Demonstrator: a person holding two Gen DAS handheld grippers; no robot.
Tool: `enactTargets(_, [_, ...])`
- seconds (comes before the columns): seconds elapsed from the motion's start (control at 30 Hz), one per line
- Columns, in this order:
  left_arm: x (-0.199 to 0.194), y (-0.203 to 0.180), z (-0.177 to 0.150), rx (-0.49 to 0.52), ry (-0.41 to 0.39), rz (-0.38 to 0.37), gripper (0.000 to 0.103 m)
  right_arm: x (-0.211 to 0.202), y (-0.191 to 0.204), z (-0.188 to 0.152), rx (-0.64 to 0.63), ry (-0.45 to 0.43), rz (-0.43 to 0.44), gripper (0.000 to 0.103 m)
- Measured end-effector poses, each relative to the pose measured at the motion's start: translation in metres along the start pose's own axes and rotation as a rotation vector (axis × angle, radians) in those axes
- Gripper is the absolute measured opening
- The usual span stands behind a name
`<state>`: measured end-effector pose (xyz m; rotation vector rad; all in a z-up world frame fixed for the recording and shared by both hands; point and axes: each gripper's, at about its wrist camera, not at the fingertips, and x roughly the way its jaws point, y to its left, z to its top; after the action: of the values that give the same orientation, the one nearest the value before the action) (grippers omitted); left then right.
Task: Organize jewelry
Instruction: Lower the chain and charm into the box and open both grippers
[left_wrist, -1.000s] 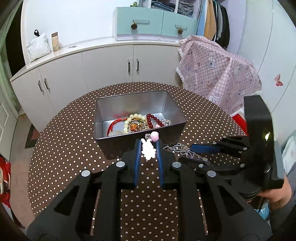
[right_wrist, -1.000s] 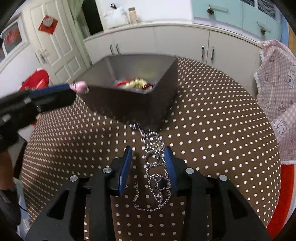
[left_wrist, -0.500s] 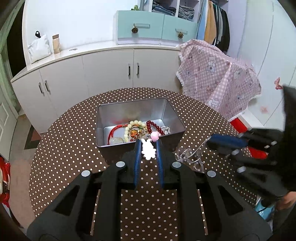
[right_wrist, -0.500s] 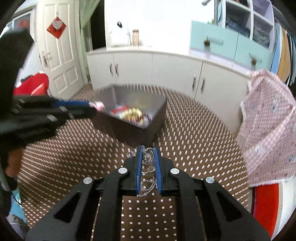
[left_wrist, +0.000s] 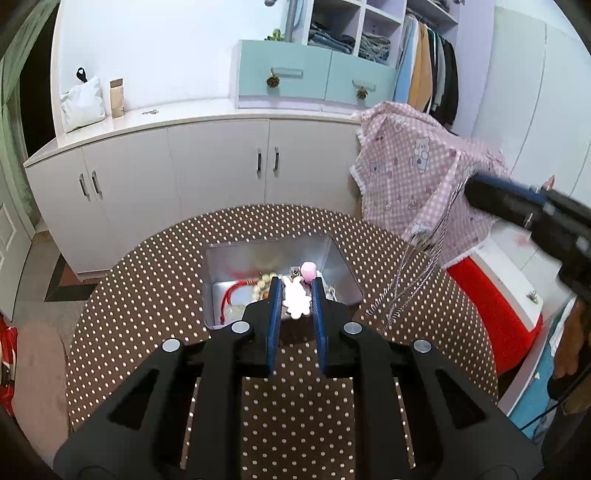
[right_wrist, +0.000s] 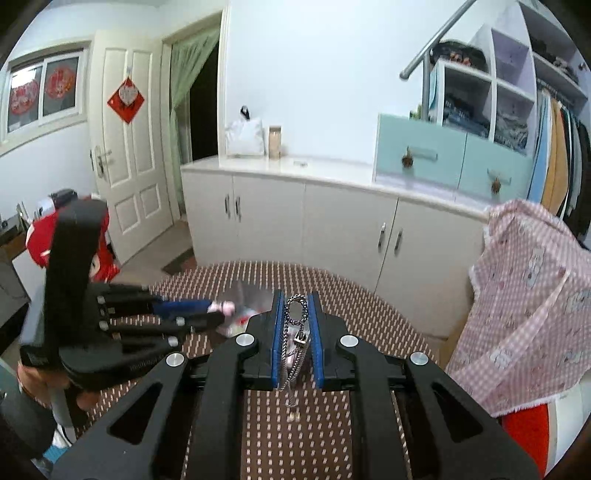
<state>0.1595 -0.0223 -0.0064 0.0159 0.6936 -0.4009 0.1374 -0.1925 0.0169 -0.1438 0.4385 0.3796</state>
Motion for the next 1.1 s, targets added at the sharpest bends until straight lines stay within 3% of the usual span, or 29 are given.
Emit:
enactTargets(0.23, [0.001,0.012,0.015,-0.034,-0.019,0.000,0.016,-0.001,0.001,0.040,-0.021,-0.078,0.002,0.011])
enactTargets(0.37, [0.010,0.019,0.021,-0.053,-0.004,-0.014,0.016,0.014,0.004,0.050,-0.023,-0.068,0.010,0.011])
enactTargets(0.73, [0.063,0.037,0.012,-0.076,0.122,-0.003,0.017,0.087,0.009,0.004,0.030,0.111,0.083,0.012])
enactTargets(1.03, [0.079,0.044,0.009,-0.088,0.172,-0.002,0.018,0.101,-0.001,-0.017,0.078,0.164,0.092,0.010])
enactTargets(1.07, [0.079,0.045,0.009,-0.090,0.173,-0.004,0.026,0.101,-0.002,-0.019,0.082,0.167,0.093,0.010])
enactTargets(1.1, [0.078,0.046,0.008,-0.093,0.170,-0.004,0.047,0.101,-0.003,-0.020,0.091,0.166,0.095,0.010])
